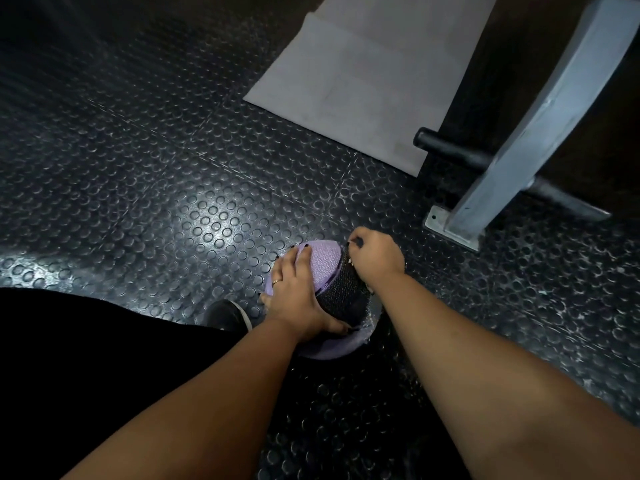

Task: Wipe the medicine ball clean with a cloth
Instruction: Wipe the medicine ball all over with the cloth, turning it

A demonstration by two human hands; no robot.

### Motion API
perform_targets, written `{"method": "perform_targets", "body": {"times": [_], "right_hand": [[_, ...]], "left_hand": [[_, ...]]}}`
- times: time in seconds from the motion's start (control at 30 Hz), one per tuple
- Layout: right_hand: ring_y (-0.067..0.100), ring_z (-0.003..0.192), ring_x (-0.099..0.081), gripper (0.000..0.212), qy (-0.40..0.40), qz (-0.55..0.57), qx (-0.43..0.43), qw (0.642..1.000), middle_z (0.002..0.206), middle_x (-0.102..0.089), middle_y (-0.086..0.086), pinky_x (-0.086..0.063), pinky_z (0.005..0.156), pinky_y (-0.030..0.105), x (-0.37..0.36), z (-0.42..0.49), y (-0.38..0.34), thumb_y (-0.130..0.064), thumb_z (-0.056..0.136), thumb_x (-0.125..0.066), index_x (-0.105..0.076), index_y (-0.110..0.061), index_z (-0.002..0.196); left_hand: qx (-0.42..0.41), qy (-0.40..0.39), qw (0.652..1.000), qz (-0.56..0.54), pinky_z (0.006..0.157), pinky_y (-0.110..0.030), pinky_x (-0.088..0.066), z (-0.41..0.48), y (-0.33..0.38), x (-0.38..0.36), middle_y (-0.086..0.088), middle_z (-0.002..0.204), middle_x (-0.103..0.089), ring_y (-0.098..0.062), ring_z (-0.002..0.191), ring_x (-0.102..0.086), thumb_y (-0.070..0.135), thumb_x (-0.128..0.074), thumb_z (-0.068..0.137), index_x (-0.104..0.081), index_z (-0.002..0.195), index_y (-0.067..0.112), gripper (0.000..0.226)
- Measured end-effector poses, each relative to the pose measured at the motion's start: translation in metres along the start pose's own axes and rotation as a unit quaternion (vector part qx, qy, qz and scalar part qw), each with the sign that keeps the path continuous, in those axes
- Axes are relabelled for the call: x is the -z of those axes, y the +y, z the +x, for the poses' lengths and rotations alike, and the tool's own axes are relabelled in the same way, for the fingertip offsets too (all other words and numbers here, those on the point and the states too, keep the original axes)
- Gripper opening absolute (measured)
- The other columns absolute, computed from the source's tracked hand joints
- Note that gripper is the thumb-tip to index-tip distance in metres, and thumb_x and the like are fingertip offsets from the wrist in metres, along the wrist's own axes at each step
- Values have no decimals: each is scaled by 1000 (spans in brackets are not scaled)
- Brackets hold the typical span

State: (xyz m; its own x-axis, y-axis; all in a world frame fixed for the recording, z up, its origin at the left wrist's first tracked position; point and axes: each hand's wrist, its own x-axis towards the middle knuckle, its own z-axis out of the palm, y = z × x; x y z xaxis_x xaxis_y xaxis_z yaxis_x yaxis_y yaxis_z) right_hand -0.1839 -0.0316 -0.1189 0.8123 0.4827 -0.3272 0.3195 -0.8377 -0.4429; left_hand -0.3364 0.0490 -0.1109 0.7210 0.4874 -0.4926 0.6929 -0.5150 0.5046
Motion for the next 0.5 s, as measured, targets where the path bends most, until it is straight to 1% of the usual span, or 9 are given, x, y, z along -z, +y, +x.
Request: {"method": "perform_targets", "body": {"times": [0.07,0.13,0.27,0.37,0.43,0.5], "right_hand": [[25,76,-61,15,3,-4,6,1000,89,-68,3,-48,62,30,-1,-2,2,-25,92,-50,-64,-27,99],[25,78,-62,15,24,21,23,999,92,-68,3,-50,64,32,-4,-14,7,-24,90,-51,-64,-25,99],[19,82,-62,15,66,89,64,992,99,-68,-3,-46,66,29,-6,-55,7,-25,90,-56,-64,-24,102],[18,84,-62,16,73,81,113,988,101,-67,-6,-49,69,31,-12,-80,6,-29,90,-56,-62,-27,104],[20,84,-62,15,82,66,117,988,100,-66,-6,-48,69,32,-13,-78,7,-30,90,-55,-62,-27,103],[22,84,-62,14,91,68,88,990,99,-67,-4,-49,68,32,-11,-63,9,-28,90,-55,-62,-26,101]], "left_hand": [[-4,-2,1000,-2,110,-73,-25,0,-1,-1,15,160,5,-23,152,4,61,-94,32,5,156,32,162],[-10,-5,1000,-7,111,-72,-23,0,-3,-1,14,161,4,-22,152,5,61,-94,31,5,157,32,163],[-8,-8,1000,-11,111,-71,-24,3,-5,1,14,160,4,-21,151,4,66,-89,27,5,156,33,163],[-13,-3,1000,-19,112,-70,-24,2,-7,-2,14,160,6,-20,151,7,70,-82,25,6,156,32,162],[-24,5,1000,-14,116,-66,-20,-2,-7,-3,8,162,6,-21,151,8,67,-86,30,6,157,29,161],[-33,13,999,0,121,-58,-14,-5,-5,-5,3,164,5,-24,152,9,60,-94,37,5,158,25,159]]}}
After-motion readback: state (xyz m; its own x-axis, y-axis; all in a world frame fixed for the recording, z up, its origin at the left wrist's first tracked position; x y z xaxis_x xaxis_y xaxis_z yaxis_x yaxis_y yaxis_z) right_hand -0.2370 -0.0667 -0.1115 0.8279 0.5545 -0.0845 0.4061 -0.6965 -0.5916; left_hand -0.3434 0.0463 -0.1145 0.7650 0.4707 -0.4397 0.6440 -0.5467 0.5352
